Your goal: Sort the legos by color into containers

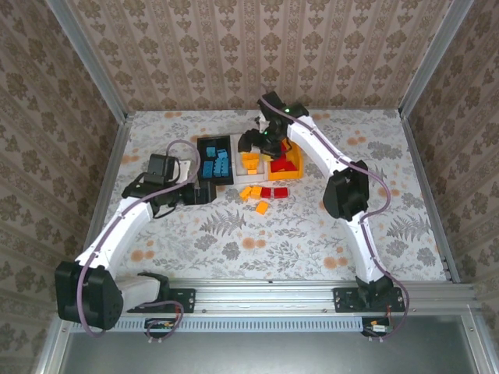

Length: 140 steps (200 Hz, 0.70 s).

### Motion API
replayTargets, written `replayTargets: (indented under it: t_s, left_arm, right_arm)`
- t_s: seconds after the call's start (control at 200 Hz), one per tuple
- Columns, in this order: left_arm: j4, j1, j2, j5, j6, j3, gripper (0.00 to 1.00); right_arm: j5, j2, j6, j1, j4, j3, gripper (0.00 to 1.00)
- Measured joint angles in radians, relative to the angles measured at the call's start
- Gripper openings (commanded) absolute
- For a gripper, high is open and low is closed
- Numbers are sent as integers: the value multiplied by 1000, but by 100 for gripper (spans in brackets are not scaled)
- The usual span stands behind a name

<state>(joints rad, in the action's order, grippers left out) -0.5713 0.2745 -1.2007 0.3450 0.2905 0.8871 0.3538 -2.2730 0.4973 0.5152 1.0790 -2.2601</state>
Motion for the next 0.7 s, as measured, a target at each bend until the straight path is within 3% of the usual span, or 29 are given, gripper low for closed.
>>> replayTargets:
  t_s: [0.33,0.7]
  left_arm:
    - [0,14,-37,-5,33,1,100]
    - [-3,14,-33,-17,61,1,100]
  right_arm:
    - [-142,111,-117,114,-6,387,79]
    - [-187,113,-74,124,-37,495,78]
